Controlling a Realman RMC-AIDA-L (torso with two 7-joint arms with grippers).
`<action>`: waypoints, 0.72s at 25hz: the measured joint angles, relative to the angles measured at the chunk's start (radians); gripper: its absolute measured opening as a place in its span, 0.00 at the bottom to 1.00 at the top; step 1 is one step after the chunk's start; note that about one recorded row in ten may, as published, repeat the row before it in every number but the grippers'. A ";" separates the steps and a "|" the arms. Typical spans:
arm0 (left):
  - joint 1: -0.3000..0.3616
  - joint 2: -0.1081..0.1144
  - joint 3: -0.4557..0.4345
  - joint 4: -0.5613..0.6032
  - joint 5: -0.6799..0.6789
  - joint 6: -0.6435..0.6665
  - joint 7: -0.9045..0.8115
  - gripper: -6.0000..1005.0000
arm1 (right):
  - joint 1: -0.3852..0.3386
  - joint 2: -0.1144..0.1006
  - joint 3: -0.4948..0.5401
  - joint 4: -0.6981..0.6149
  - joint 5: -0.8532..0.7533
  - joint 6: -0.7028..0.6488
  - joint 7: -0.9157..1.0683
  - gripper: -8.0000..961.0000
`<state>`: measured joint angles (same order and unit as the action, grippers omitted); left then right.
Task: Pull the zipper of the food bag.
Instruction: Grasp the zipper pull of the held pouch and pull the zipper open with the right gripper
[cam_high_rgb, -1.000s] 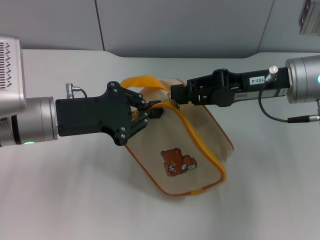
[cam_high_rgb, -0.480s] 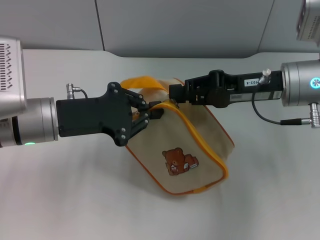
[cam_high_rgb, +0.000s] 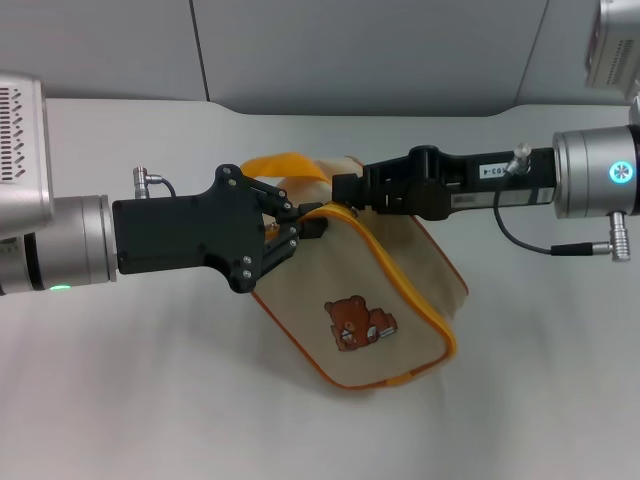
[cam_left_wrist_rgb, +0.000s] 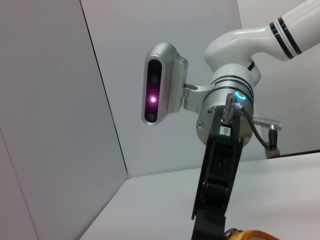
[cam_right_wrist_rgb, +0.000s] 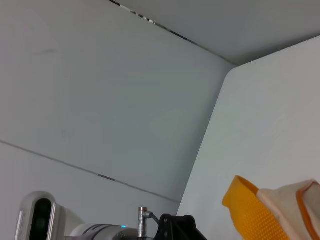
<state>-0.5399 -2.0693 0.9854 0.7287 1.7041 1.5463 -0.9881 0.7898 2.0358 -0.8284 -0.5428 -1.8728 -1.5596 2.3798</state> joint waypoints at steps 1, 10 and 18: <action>0.000 0.000 0.000 0.000 0.000 0.000 0.000 0.06 | 0.000 0.001 0.001 0.000 0.000 0.000 -0.005 0.20; 0.000 0.000 -0.005 0.000 0.000 -0.001 0.000 0.06 | -0.026 0.009 0.007 -0.003 0.038 -0.002 -0.074 0.15; 0.014 0.000 -0.008 0.000 -0.008 -0.014 0.000 0.06 | -0.050 0.017 0.009 -0.026 0.052 -0.006 -0.107 0.11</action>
<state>-0.5261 -2.0694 0.9778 0.7287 1.6961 1.5327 -0.9877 0.7402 2.0526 -0.8198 -0.5688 -1.8206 -1.5660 2.2727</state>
